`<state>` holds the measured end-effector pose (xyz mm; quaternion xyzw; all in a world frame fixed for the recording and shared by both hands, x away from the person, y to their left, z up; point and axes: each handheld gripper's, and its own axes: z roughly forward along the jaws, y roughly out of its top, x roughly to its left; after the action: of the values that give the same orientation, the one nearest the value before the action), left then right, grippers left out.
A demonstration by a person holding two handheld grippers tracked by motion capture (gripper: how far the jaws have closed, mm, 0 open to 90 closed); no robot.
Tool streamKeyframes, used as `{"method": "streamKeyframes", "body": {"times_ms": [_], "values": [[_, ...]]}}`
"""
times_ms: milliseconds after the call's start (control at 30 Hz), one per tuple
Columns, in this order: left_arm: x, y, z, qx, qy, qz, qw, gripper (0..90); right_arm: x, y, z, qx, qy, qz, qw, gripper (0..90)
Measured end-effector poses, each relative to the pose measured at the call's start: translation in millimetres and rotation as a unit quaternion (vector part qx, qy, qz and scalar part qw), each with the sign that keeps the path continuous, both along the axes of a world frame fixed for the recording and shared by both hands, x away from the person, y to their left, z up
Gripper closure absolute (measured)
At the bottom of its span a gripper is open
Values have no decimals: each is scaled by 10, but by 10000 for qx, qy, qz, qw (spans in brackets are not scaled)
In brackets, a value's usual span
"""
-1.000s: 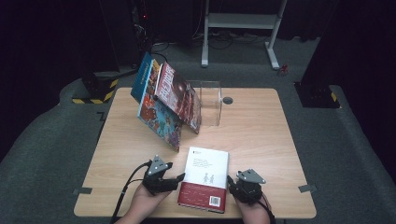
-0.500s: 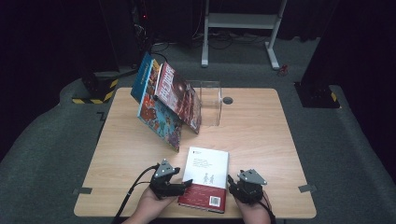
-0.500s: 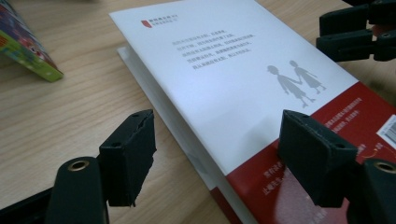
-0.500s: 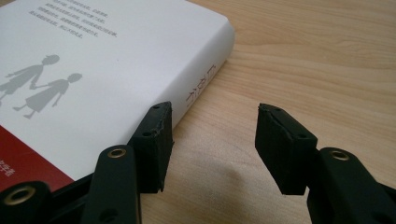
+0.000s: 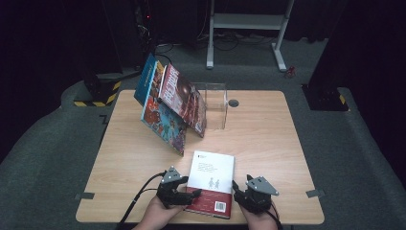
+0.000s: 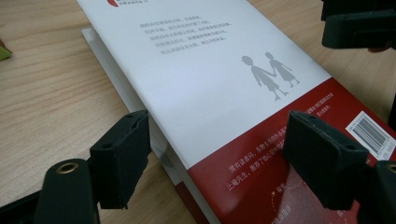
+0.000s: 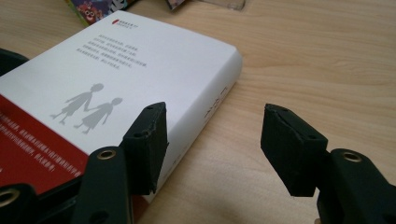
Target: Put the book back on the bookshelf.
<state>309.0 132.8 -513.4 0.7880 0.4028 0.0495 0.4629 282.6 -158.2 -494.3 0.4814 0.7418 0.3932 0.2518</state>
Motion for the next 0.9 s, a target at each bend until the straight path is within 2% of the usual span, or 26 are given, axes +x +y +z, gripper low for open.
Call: {"method": "streamKeyframes", "body": {"times_ms": [67, 400, 733, 900], "values": [[5, 4, -8, -35, 37, 0, 10000, 230, -13, 19, -30, -10, 90, 83, 9999, 407], [-2, -11, -26, -133, 128, -80, 9998, 224, -8, 99, -65, -25, 113, 234, 9997, 407], [-17, -20, 7, -27, 22, -99, 9999, 227, -7, 92, -74, 46, 123, 235, 9996, 407], [-36, -26, 48, 6, -124, -96, 9999, 232, -7, 90, -76, 67, 120, 242, 9996, 407]]}}
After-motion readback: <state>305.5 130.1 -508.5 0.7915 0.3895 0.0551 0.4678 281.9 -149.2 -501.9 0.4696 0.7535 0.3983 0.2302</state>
